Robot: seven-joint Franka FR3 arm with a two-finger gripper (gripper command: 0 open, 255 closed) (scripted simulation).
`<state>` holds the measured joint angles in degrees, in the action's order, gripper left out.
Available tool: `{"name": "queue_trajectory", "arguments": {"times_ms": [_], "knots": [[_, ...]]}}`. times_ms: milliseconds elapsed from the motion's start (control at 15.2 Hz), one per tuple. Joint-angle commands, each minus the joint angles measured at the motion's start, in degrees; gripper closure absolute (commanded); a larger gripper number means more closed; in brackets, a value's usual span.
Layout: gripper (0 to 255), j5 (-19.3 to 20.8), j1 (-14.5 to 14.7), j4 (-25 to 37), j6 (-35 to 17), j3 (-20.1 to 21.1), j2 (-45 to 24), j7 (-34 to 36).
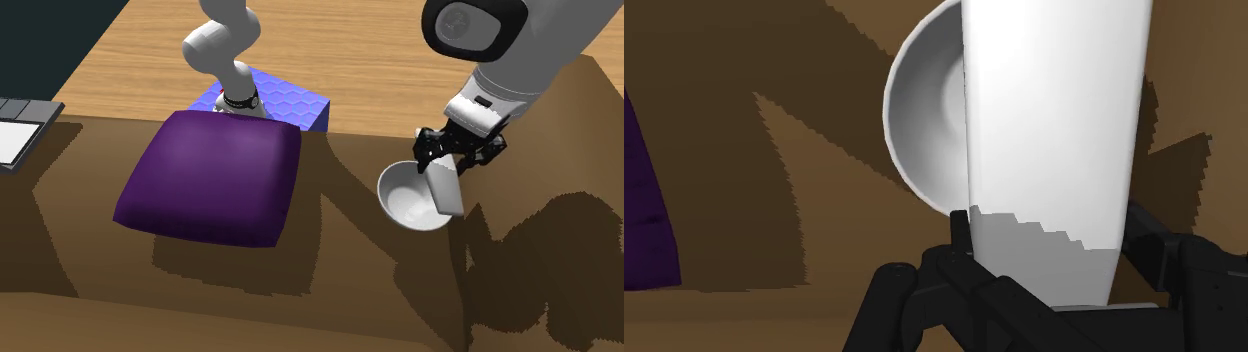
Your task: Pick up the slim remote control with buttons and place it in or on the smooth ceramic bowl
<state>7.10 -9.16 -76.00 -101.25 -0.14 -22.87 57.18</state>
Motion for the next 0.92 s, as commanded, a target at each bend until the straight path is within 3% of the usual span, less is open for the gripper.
{"name": "queue_trajectory", "arguments": {"times_ms": [0,858], "knots": [[255,0.08,0.18,-1.16,-1.28,0.06,-0.13,0.46],[255,0.36,0.08,-8.78,-9.31,0.01,-0.58,1.39]]}}
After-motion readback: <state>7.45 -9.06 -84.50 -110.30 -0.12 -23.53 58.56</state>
